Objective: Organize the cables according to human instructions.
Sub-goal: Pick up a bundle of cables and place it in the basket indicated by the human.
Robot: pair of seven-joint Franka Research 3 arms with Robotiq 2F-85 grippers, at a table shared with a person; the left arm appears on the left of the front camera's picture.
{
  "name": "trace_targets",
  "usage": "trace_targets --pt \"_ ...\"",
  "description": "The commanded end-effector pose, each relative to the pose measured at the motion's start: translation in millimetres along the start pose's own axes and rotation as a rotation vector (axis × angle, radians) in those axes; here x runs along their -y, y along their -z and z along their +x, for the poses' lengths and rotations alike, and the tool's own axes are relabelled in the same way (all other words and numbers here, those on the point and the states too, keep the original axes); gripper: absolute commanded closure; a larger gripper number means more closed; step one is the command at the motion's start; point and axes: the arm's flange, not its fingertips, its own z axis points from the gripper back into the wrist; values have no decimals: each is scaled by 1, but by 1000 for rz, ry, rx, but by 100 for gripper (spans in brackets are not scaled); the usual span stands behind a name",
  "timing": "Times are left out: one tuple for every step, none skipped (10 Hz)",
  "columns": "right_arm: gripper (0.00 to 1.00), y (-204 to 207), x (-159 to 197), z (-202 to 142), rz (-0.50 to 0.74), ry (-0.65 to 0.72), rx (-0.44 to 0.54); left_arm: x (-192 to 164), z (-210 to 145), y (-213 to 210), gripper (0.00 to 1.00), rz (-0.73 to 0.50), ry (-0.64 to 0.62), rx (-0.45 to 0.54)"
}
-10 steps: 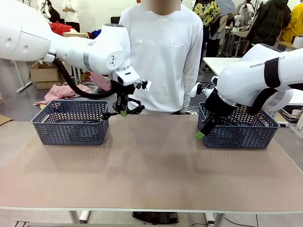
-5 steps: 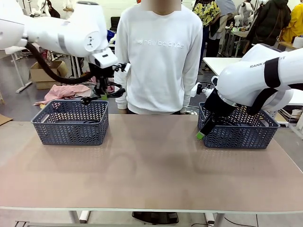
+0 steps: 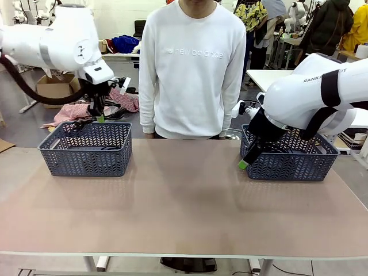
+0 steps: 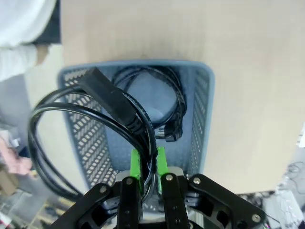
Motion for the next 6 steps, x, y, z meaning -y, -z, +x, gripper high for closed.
trace_targets --pt "0 -1 0 2 -3 2 3 14 -18 10 100 13 20 46" --pt "0 -1 0 2 -3 2 3 16 -25 17 100 11 14 56" --pt "0 -1 0 2 -3 2 3 17 -31 22 100 13 9 54" --pt "0 -1 0 2 -3 2 3 16 -34 28 100 16 7 58" --pt "0 -1 0 2 -3 2 3 15 -36 33 100 16 6 59" --pt "0 -1 0 2 -3 2 3 16 -38 39 100 3 6 67"
